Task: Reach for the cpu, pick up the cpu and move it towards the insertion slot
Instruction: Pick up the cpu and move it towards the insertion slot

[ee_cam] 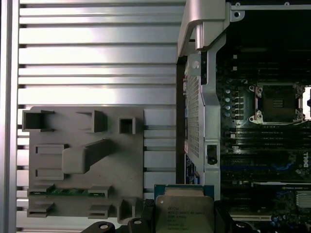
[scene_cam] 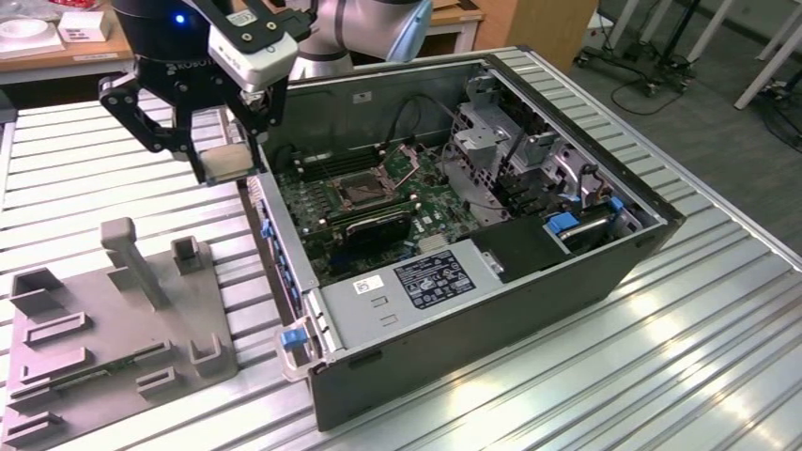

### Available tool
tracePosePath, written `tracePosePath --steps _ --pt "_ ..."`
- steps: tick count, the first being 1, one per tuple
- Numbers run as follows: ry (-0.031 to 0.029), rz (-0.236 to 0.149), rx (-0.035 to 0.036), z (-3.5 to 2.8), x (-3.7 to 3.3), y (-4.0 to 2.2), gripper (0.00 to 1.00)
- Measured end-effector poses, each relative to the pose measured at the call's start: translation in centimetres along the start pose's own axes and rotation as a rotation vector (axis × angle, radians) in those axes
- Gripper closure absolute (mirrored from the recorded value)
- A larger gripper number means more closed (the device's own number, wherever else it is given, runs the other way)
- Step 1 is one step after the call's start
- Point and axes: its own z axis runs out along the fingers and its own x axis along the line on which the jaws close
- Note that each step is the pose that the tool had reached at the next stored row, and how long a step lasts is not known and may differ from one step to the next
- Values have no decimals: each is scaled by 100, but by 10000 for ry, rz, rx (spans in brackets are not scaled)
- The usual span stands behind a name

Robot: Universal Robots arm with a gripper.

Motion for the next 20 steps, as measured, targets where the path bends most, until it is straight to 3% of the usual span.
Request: tracePosePath --steps 13,20 --pt "-1 0 -1 7 -114 0 45" --pt "0 0 0 8 -137 0 45"
